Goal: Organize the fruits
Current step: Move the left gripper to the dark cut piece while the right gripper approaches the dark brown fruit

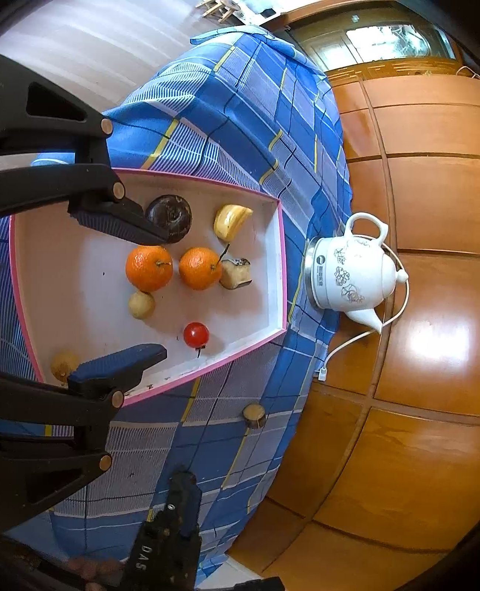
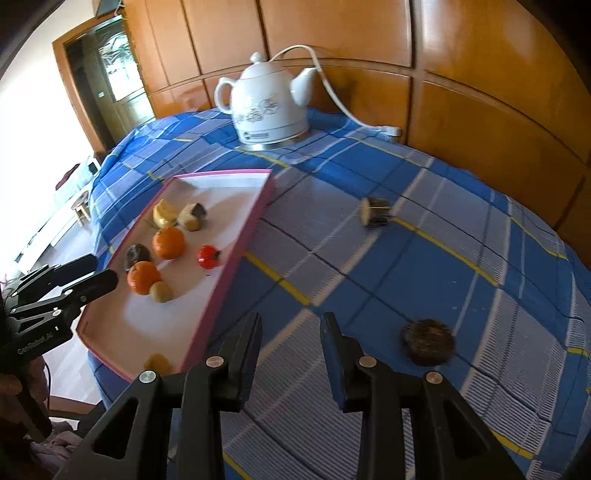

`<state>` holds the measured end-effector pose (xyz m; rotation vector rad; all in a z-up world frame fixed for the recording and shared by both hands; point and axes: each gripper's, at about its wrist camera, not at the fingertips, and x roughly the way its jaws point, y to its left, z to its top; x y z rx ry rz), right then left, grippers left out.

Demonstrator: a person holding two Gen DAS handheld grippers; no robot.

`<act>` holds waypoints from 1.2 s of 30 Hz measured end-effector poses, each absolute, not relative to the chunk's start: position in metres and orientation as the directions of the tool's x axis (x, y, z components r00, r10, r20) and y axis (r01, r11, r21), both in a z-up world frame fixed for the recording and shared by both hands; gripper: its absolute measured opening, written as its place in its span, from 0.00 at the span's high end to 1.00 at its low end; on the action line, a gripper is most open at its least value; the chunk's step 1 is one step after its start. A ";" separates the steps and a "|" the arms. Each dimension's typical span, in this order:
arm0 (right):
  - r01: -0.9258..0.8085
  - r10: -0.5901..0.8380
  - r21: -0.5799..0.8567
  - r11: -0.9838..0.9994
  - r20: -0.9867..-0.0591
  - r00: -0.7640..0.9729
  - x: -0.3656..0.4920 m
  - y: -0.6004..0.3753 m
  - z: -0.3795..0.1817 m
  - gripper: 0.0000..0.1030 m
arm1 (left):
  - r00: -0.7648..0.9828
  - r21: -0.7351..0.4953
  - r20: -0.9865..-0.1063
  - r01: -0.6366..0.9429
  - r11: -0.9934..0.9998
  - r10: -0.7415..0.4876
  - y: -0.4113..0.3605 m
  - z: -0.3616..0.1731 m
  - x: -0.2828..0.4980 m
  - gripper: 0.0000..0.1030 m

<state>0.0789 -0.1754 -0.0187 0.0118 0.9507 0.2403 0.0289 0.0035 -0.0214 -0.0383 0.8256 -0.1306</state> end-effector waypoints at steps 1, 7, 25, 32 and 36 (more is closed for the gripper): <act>-0.190 0.202 0.113 0.975 -0.804 0.559 0.079 -0.180 -0.018 0.68 | 0.670 -0.083 -0.731 0.105 0.991 -0.132 0.002 -0.021 0.029 0.45; -0.153 0.158 0.085 0.985 -0.808 0.567 0.078 -0.203 -0.016 0.68 | 0.664 -0.076 -0.735 0.119 0.990 -0.136 -0.004 -0.022 0.029 0.45; 0.042 -0.016 0.009 0.999 -0.824 0.566 0.081 -0.309 -0.018 0.68 | 0.635 -0.043 -0.758 0.179 0.983 -0.149 -0.033 -0.025 0.040 0.45; 0.166 -0.018 0.082 0.983 -0.848 0.529 0.085 -0.343 -0.035 0.68 | 0.628 -0.025 -0.759 0.232 0.972 -0.170 -0.059 -0.021 0.051 0.43; 0.199 -0.002 0.120 0.973 -0.852 0.524 0.085 -0.350 -0.036 0.68 | 0.617 -0.025 -0.762 0.271 0.962 -0.194 -0.081 -0.018 0.066 0.40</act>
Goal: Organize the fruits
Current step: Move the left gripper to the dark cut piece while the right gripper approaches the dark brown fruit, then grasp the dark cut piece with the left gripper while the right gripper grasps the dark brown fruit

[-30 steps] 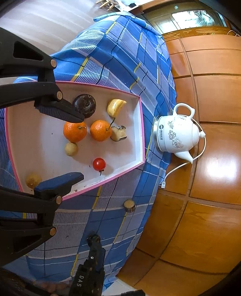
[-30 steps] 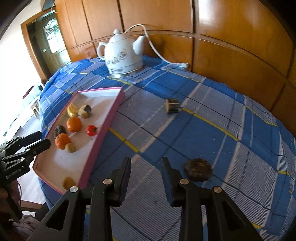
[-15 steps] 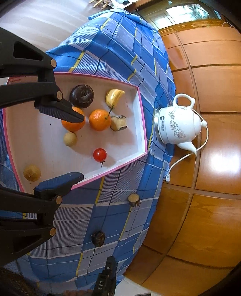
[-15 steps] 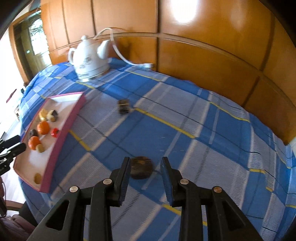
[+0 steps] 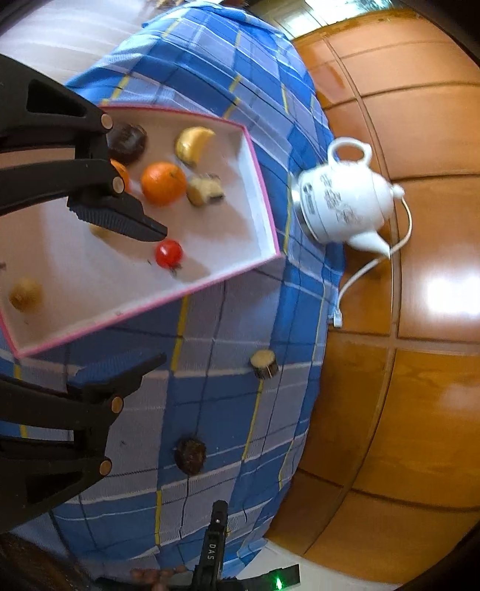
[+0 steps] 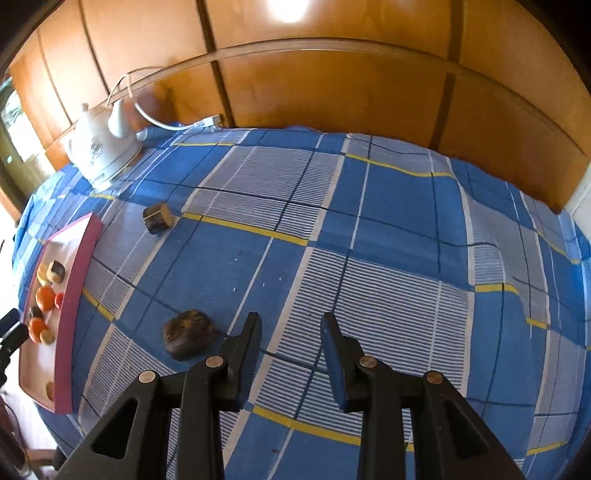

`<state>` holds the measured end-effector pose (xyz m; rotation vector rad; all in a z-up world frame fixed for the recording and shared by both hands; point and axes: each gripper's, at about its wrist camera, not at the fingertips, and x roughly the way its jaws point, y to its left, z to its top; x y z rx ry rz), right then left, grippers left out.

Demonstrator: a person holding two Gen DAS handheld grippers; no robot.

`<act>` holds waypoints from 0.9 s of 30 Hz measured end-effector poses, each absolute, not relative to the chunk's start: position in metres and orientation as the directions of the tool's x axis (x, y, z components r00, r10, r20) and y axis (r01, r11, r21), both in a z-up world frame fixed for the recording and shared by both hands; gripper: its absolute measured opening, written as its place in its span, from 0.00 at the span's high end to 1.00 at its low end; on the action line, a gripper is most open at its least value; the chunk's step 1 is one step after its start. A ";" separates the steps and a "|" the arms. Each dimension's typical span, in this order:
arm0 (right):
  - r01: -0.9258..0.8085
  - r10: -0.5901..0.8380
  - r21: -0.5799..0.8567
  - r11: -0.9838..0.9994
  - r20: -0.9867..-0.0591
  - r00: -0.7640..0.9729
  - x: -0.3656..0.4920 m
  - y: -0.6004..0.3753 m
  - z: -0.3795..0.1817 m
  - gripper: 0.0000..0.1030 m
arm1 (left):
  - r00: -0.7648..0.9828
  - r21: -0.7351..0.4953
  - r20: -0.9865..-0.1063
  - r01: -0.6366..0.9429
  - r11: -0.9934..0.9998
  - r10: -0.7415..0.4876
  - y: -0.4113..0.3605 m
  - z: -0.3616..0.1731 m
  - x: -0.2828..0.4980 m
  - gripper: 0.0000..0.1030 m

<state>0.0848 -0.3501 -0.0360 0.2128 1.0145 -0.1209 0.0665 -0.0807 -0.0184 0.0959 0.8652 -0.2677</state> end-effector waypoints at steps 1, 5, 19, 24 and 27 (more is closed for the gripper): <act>0.201 0.004 0.128 0.971 -0.852 0.524 0.084 -0.351 -0.036 0.68 | 0.612 -0.027 -0.765 0.280 0.960 -0.200 -0.086 -0.019 0.070 0.40; 0.208 0.024 0.156 0.966 -0.851 0.524 0.085 -0.353 -0.035 0.68 | 0.568 -0.070 -0.787 0.307 0.949 -0.241 -0.107 -0.023 0.093 0.40; 0.148 0.084 0.181 0.972 -0.861 0.501 0.092 -0.339 -0.038 0.68 | 0.453 -0.147 -0.846 0.308 0.940 -0.281 -0.174 -0.052 0.191 0.37; 0.140 0.090 0.182 0.973 -0.863 0.498 0.093 -0.337 -0.038 0.68 | 0.443 -0.172 -0.848 0.288 0.942 -0.290 -0.195 -0.062 0.219 0.37; 0.133 0.098 0.187 0.973 -0.864 0.494 0.094 -0.336 -0.039 0.68 | 0.449 -0.165 -0.851 0.263 0.951 -0.272 -0.203 -0.070 0.235 0.36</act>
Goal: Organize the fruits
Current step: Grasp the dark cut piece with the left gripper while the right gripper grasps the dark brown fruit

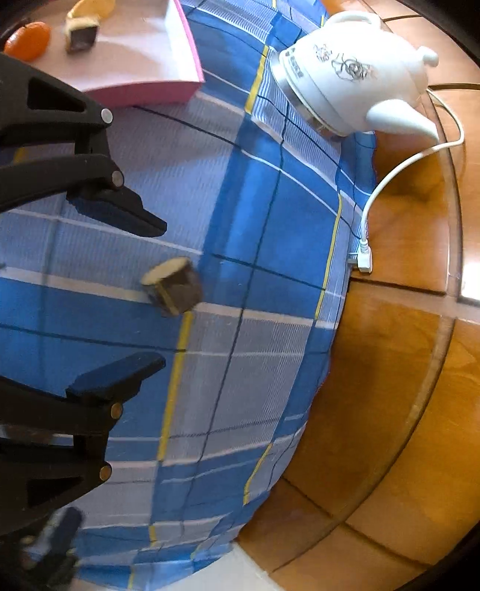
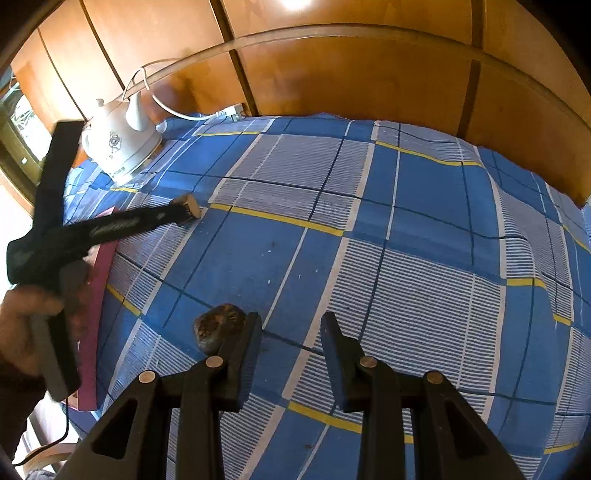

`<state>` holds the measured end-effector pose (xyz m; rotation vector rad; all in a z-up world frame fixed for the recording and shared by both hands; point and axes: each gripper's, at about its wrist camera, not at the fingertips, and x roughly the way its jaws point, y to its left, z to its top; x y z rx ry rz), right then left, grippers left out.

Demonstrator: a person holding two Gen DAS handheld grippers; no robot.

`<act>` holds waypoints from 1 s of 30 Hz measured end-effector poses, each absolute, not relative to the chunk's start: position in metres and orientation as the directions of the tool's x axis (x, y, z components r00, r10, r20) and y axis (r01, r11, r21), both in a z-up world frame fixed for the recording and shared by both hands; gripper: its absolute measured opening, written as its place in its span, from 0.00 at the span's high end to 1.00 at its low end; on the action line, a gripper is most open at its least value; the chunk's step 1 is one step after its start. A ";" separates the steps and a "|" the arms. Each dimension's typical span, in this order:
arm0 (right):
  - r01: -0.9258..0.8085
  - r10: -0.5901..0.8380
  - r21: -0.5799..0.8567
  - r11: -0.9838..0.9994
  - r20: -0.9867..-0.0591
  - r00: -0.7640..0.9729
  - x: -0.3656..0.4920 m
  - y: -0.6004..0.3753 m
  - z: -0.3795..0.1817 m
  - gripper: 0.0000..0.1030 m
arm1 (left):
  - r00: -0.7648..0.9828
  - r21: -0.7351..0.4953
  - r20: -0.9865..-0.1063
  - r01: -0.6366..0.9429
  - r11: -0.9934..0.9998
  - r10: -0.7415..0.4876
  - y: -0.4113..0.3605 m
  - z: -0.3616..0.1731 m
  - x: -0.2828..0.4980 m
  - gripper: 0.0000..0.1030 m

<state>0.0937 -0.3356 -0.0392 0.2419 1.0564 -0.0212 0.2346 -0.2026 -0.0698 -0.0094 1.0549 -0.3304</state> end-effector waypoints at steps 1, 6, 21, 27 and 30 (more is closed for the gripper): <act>0.130 0.100 0.187 0.974 -0.864 0.494 0.094 -0.335 -0.039 0.68 | 0.446 -0.163 -0.856 0.250 0.954 -0.263 -0.204 -0.074 0.240 0.36; 0.124 0.101 0.183 0.975 -0.867 0.488 0.095 -0.334 -0.041 0.68 | 0.404 -0.206 -0.869 0.230 0.951 -0.286 -0.200 -0.090 0.254 0.68; 0.113 0.084 0.152 0.982 -0.883 0.461 0.095 -0.326 -0.052 0.68 | 0.434 -0.145 -0.813 0.493 0.858 -0.387 -0.187 -0.068 0.117 0.74; 0.064 0.152 0.211 0.975 -0.855 0.496 0.094 -0.320 -0.048 0.68 | 0.415 -0.137 -0.820 0.526 0.839 -0.395 -0.184 -0.090 0.070 0.73; 0.024 0.172 0.212 0.977 -0.848 0.501 0.095 -0.311 -0.048 0.67 | 0.441 -0.122 -0.807 0.525 0.842 -0.392 -0.185 -0.096 0.064 0.73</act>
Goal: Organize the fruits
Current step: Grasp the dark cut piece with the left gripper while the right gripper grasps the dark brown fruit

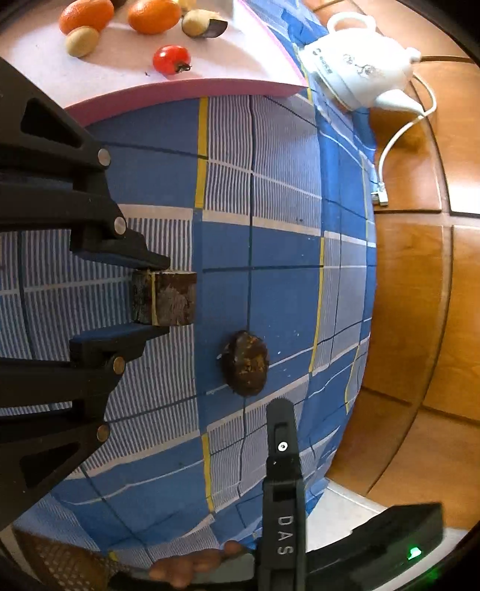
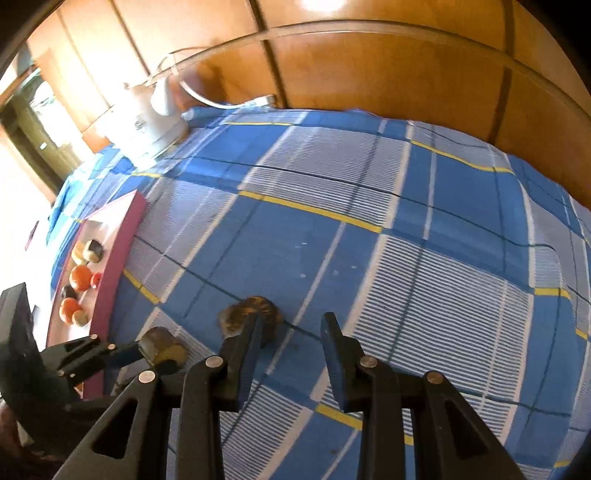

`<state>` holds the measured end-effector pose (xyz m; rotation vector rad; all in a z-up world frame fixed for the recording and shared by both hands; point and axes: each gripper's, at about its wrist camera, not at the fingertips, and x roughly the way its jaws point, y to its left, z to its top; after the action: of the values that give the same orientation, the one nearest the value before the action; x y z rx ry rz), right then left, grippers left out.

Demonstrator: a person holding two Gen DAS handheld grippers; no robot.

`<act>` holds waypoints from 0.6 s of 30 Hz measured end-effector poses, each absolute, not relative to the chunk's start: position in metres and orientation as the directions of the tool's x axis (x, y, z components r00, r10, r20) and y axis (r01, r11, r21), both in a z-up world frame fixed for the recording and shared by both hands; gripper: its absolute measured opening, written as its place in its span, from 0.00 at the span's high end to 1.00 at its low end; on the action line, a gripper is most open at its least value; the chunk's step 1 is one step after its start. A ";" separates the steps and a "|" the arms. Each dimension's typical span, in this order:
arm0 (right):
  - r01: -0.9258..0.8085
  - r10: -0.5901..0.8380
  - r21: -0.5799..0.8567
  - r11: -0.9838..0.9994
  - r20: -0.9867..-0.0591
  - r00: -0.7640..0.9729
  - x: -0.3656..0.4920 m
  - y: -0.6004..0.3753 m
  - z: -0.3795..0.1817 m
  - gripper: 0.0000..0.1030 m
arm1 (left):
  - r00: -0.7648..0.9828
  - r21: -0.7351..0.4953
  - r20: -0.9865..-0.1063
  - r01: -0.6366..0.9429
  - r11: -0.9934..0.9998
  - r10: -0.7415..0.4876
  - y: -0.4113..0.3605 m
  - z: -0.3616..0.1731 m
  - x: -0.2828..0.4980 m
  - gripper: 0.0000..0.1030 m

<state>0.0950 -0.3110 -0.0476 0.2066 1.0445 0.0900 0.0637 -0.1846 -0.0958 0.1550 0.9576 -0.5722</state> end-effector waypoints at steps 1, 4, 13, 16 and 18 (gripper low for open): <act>0.010 0.183 0.217 0.976 -0.847 0.499 0.096 -0.308 -0.048 0.64 | 0.439 -0.124 -0.809 0.523 0.843 -0.391 -0.184 -0.098 0.063 0.73; -0.028 0.207 0.222 0.975 -0.844 0.495 0.098 -0.299 -0.050 0.50 | 0.438 -0.147 -0.804 0.509 0.848 -0.402 -0.182 -0.099 0.064 0.73; -0.062 0.175 0.165 0.984 -0.873 0.455 0.104 -0.285 -0.064 0.39 | 0.430 -0.192 -0.801 0.475 0.859 -0.417 -0.177 -0.100 0.065 0.73; -0.077 0.167 0.147 0.986 -0.878 0.449 0.107 -0.282 -0.067 0.38 | 0.432 -0.192 -0.800 0.472 0.860 -0.416 -0.176 -0.101 0.065 0.72; -0.090 0.173 0.148 0.985 -0.879 0.444 0.108 -0.279 -0.069 0.39 | 0.433 -0.198 -0.799 0.467 0.862 -0.418 -0.176 -0.102 0.065 0.72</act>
<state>0.1081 -0.2790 -0.0690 0.0840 1.0992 0.1628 0.0655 -0.1757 -0.1016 0.0560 0.9784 -0.5521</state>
